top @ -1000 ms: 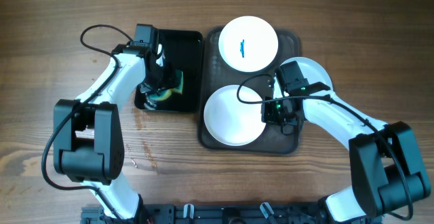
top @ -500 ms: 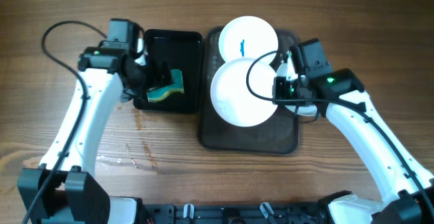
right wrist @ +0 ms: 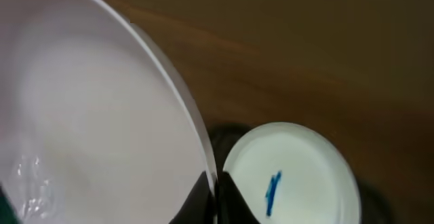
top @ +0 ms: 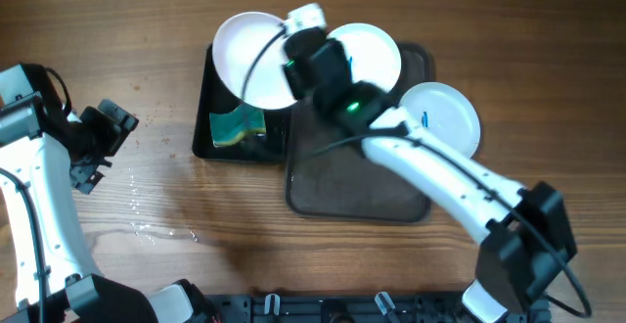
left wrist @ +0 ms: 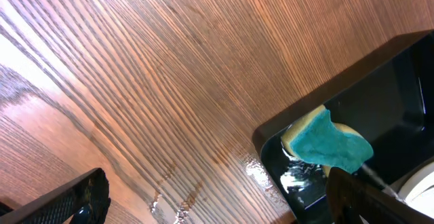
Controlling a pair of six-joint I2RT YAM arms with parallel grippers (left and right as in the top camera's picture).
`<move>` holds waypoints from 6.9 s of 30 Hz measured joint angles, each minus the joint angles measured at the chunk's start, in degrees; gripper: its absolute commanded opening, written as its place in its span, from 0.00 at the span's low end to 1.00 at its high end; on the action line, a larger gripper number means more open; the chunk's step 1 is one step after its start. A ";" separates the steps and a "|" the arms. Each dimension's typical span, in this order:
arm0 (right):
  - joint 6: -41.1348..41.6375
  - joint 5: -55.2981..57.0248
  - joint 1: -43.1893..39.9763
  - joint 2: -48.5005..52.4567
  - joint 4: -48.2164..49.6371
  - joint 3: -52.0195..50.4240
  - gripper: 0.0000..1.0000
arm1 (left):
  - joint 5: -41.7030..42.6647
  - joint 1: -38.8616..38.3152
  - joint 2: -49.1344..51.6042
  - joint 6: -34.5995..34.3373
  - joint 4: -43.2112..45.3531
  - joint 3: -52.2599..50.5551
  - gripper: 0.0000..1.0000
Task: Clean dirty plates on tray and stack at the side
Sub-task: 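Carry the cleaned plate with right gripper to the table's right side, then move right gripper to grip the rim of the next plate, then grasp the sponge in the black tray with the left gripper, then scrub the plate held by the right gripper with the sponge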
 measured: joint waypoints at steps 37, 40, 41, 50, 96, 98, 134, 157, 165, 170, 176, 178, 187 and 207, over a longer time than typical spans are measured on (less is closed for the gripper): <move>25.70 -27.04 -32.50 -18.58 -30.69 2.51 0.04 | 0.02 0.00 0.00 0.00 -0.04 -0.02 1.00; 26.43 -30.71 -53.18 -15.91 -39.65 2.16 0.05 | 0.00 0.00 0.00 0.00 -0.04 0.00 1.00; 26.01 -31.41 -59.21 -13.97 -41.18 2.16 0.05 | 0.02 0.00 0.00 0.00 -0.04 -0.02 1.00; 22.56 -30.10 -77.22 7.39 -47.65 1.97 0.48 | 0.00 -0.02 0.00 0.00 -0.04 0.00 1.00; 4.37 -35.65 -25.49 -20.72 -20.04 -29.00 0.65 | 6.47 0.00 0.00 -0.44 0.22 0.00 1.00; 1.07 -32.63 -25.49 -14.97 -16.83 -29.00 0.54 | 12.15 -0.02 0.00 -0.48 -0.04 0.00 1.00; 10.73 -30.97 -25.51 -0.76 -11.45 -28.26 0.04 | 14.58 -24.55 0.00 8.26 7.32 0.00 0.72; 11.39 -31.98 -25.51 -0.76 -15.02 -27.63 0.04 | -7.50 -35.71 30.49 0.11 24.24 0.76 0.04; 11.37 -32.24 -25.51 -0.76 -15.39 -27.58 0.04 | -7.32 -35.89 28.63 4.22 9.66 9.79 0.04; 12.31 -32.44 -25.51 -0.76 -16.39 -27.43 0.04 | -9.46 -38.95 25.49 4.81 7.28 11.78 0.04; 12.70 -32.50 -25.51 -0.76 -16.72 -27.39 0.04 | -10.73 -43.74 25.49 4.83 7.72 11.78 0.04; 12.70 -32.52 -25.51 -0.76 -16.74 -27.39 0.04 | -4.17 -44.02 25.49 4.92 8.11 12.04 0.04; 12.94 -32.57 -25.51 -0.76 -16.74 -27.36 0.04 | 9.27 -58.36 30.51 4.28 19.15 12.39 0.04; 17.94 -34.84 -25.24 -0.70 -17.18 -27.39 0.04 | 20.76 -59.36 39.69 7.19 16.37 14.27 0.04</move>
